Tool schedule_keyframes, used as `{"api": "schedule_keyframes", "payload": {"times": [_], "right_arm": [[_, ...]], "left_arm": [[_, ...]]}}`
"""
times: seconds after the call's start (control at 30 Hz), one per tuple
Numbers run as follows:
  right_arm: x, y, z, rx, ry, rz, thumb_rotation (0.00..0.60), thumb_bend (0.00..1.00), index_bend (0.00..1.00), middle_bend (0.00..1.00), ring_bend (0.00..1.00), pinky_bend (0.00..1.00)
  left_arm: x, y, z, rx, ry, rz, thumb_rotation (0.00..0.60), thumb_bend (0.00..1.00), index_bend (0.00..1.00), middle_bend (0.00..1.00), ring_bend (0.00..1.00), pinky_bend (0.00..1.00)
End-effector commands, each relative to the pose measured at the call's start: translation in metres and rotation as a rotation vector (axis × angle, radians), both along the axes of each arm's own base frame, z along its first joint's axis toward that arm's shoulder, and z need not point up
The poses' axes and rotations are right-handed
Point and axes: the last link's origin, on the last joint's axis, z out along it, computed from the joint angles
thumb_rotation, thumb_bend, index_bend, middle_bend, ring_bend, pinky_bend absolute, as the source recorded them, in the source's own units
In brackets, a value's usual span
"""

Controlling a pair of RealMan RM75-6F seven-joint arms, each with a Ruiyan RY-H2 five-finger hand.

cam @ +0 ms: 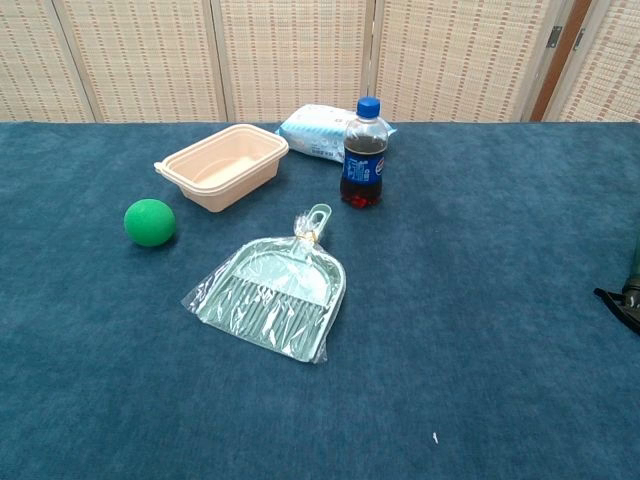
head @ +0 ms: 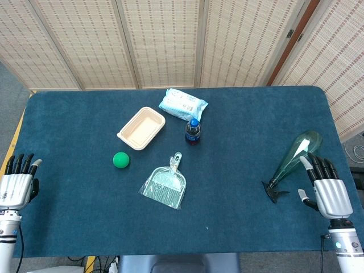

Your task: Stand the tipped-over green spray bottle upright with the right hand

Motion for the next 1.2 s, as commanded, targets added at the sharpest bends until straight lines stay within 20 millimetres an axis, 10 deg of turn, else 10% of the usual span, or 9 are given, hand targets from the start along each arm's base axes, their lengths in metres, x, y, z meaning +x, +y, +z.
{"api": "schedule_keyframes", "payload": {"times": [0.03,1.2], "right_arm": [[0.001,0.001,0.001,-0.005,0.000,0.005,0.600,0.27,0.00,0.00,0.00,0.07],[-0.004,0.000,0.004,0.019,0.014,0.004,0.600,0.27,0.00,0.00,0.00,0.07]], "left_arm": [[0.032,-0.066,0.015,-0.018,-0.304,-0.060,0.600,0.61,0.19,0.10,0.03,0.02],[0.043,-0.061,0.008,-0.026,-0.296,-0.065,0.600,0.61,0.19,0.10,0.03,0.02]]}}
